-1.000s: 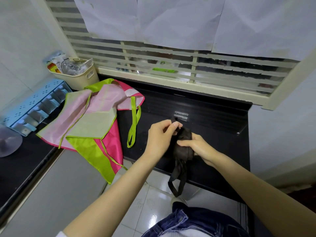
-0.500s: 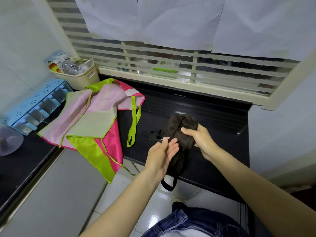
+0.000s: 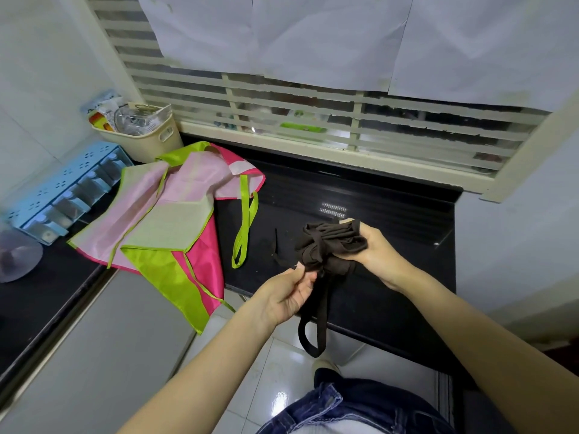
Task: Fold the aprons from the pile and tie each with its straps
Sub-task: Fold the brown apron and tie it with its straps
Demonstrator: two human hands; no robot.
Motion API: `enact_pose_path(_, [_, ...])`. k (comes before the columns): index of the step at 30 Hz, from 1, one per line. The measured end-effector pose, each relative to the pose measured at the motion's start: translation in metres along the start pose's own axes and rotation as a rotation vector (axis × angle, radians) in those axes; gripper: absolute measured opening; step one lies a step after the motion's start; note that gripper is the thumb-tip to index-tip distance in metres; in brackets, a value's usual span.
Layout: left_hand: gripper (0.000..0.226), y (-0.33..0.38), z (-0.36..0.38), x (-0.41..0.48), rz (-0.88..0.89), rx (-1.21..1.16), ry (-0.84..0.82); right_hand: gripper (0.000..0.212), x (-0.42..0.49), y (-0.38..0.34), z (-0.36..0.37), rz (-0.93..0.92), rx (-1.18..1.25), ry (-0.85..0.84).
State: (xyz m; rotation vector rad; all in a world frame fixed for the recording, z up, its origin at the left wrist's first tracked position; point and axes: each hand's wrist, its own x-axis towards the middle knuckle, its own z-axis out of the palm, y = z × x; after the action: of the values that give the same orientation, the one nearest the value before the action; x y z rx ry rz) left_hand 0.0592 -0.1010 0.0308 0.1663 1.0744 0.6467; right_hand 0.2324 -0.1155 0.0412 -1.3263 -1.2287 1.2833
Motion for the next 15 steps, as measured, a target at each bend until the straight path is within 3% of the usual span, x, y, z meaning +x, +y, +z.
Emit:
enact_pose_path(4, [0.018,-0.002,-0.002,0.009,0.002,-0.039,0.036,0.028,0.0,0.001,0.001,-0.017,-0.026,-0.035])
enact_pose_path(9, [0.019,0.007,-0.011,0.015,0.068,0.172,0.029,0.035,0.001,0.005,0.001,0.024,0.023,0.001])
enact_pose_path(15, [0.023,0.036,-0.003,-0.005,0.567,0.443,0.058,0.027,0.008,0.007,-0.005,0.088,-0.023,0.043])
